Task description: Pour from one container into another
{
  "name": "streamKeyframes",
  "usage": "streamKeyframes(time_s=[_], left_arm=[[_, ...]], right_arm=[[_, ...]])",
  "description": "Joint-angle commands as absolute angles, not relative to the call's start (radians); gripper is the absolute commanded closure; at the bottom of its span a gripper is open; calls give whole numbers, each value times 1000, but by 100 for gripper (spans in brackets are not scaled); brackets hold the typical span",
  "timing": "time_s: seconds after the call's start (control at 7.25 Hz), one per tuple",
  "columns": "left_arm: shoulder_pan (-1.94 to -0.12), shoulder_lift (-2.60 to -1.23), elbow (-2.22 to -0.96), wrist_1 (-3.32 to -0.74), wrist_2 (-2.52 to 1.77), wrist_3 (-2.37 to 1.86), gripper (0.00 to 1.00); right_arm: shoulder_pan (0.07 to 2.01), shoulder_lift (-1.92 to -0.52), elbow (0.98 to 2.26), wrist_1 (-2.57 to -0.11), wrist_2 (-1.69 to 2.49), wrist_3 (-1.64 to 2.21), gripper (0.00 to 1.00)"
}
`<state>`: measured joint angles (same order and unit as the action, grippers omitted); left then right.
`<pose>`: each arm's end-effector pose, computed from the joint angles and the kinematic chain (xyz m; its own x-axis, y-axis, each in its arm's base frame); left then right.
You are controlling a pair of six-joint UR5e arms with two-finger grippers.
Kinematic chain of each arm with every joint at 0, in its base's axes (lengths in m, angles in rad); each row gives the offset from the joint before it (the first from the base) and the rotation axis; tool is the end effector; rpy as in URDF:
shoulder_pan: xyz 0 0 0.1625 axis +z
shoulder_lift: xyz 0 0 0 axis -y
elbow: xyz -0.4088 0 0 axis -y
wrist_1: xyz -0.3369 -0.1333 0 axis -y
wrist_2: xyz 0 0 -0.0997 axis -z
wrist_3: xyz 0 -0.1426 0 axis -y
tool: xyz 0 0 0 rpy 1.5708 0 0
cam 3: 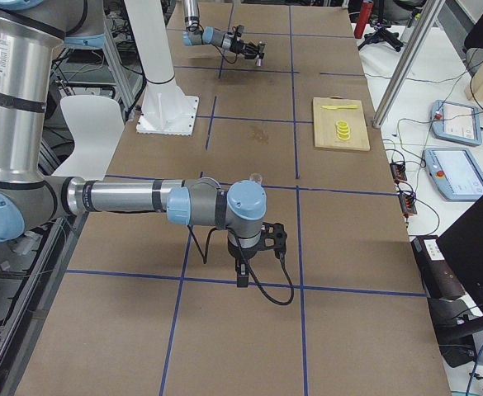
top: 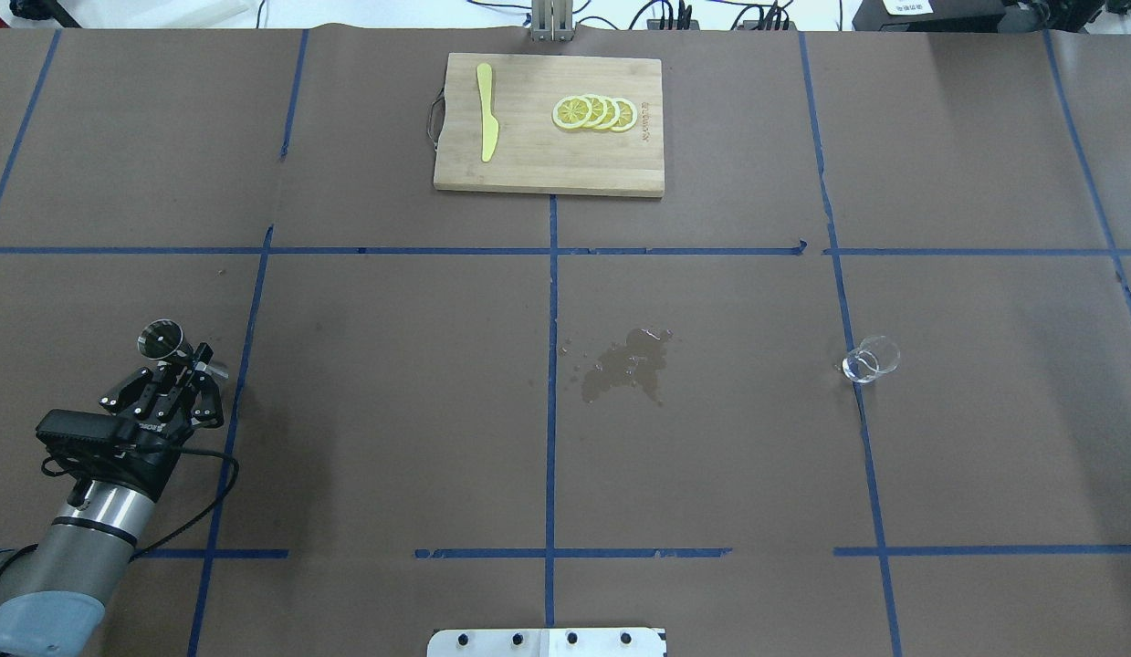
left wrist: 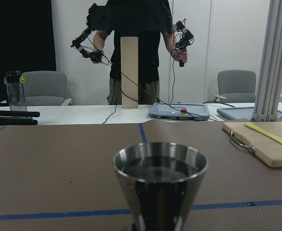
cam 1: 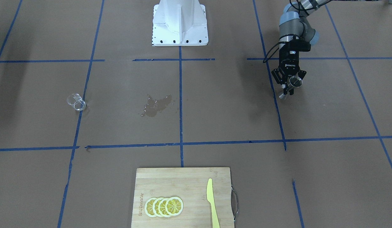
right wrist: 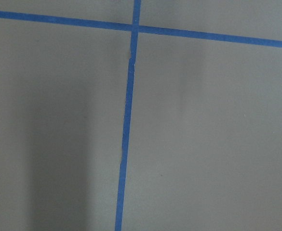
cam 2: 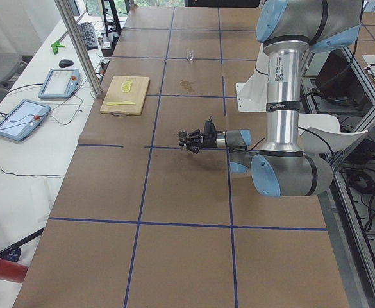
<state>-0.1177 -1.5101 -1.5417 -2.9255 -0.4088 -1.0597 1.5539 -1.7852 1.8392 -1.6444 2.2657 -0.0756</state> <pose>0.3611 -0.3087 0.5228 0.7087 0.1120 -0.6966 0.6523 0.2720 0.7074 0.0361 -0.3476 0.6552 0.7647 -0.0759 0.6398 0.0749 0.9968 0.0288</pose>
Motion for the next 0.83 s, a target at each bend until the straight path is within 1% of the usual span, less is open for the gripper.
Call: streamKeyframes(time_s=[0.0,0.69], left_arm=[[-100,-1512,-1537,-2927,-411,-1060,100],[-94,-1513,-1519,-2927,-413,-1068,100]], right_arm=[[1554,-1786,1839,-1644,2266,-75,0],[1554,-1787,1839,-1644,2266,-77,0]])
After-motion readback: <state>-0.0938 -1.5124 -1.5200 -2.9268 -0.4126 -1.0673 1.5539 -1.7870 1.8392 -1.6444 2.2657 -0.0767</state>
